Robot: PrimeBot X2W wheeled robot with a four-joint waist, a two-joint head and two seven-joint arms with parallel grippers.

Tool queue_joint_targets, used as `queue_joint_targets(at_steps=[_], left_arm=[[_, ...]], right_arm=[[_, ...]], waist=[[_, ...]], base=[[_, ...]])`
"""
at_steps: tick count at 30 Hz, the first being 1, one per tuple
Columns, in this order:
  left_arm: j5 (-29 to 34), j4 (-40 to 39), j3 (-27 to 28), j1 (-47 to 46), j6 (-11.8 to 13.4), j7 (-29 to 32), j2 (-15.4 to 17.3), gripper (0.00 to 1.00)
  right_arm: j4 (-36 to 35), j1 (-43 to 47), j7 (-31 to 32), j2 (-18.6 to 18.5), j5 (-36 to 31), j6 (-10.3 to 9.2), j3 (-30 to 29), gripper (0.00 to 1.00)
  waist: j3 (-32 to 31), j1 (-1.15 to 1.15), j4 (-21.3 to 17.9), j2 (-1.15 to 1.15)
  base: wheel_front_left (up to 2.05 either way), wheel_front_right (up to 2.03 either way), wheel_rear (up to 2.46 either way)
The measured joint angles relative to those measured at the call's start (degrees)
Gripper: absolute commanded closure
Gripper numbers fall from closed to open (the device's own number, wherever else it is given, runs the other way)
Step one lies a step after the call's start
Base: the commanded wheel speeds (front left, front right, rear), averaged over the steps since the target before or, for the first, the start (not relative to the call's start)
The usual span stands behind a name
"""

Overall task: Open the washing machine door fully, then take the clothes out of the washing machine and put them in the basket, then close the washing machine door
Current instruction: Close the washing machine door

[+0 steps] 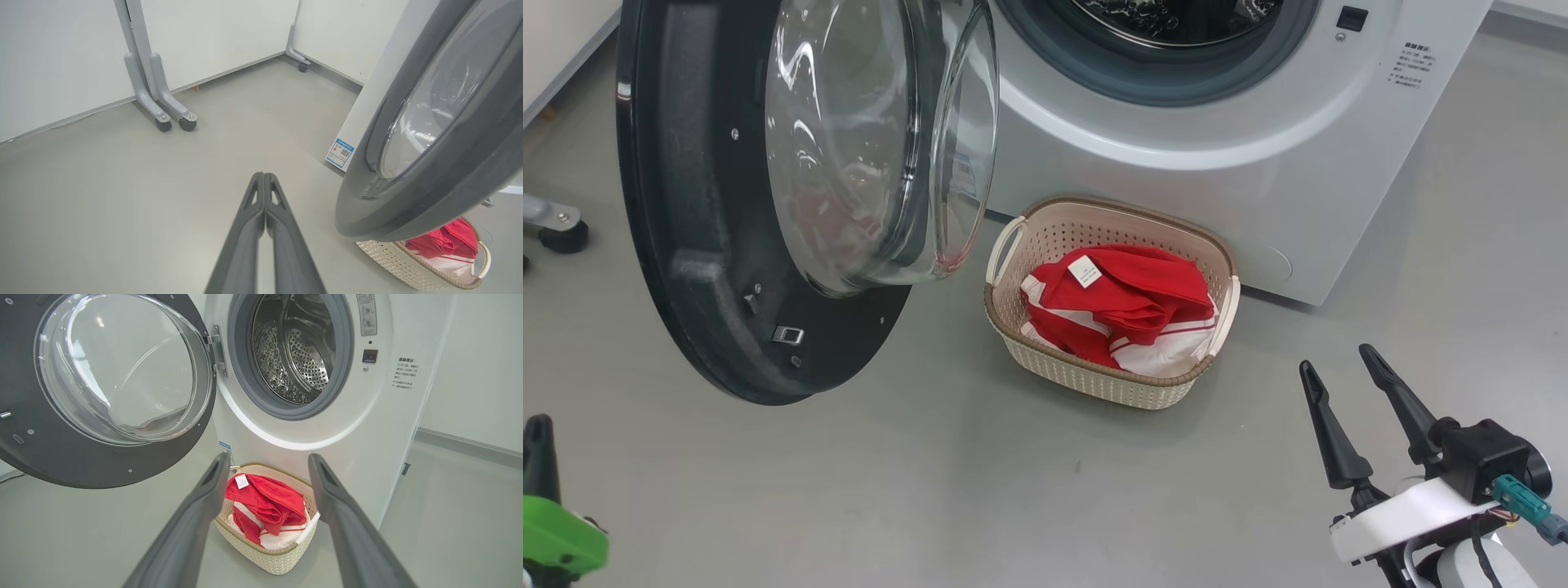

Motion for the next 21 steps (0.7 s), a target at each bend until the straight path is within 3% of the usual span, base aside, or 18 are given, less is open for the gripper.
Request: queue_joint_targets(at_steps=[8,10,11,12,13,21], left_arm=[[4.2,-0.3,-2.6,3.5,0.0,-8.5,-2.0,1.00],[5.1,-0.3,-3.1,4.0,0.0,-10.6,-2.4,0.58],[5.9,-0.3,-3.6,4.2,0.0,-11.7,-2.4,0.23],[6.8,-0.4,-4.4,4.4,0.0,-12.7,-2.3,0.23],[8.2,-0.7,-5.7,4.7,0.0,-13.7,-1.9,0.00],[9.6,0.6,-7.9,5.8,-0.3,-19.1,-2.7,0.00]], right_arm=[[0.2,0.1,0.0,0.3,-0.1,0.00,0.0,0.00],[0.2,0.1,0.0,0.3,-0.1,0.01,0.0,0.00],[0.2,0.1,0.0,0.3,-0.1,0.01,0.0,0.00],[0.2,0.1,0.0,0.4,-0.1,0.01,0.0,0.00],[0.2,0.1,0.0,0.4,-0.1,0.01,0.0,0.00],[0.5,0.2,0.0,0.8,-0.1,0.02,0.1,0.00]], waist=[[-0.4,0.00,-0.1,0.00],[-0.5,0.00,-0.2,0.00],[-0.5,0.00,-0.2,0.00],[-0.5,0.00,-0.2,0.00],[-0.6,0.00,-0.3,0.00],[-0.8,0.00,-0.4,0.00]], base=[[0.00,0.00,0.00],[0.00,0.00,0.00],[0.00,0.00,0.00],[0.00,0.00,0.00],[0.00,0.00,0.00],[0.00,0.00,0.00]])
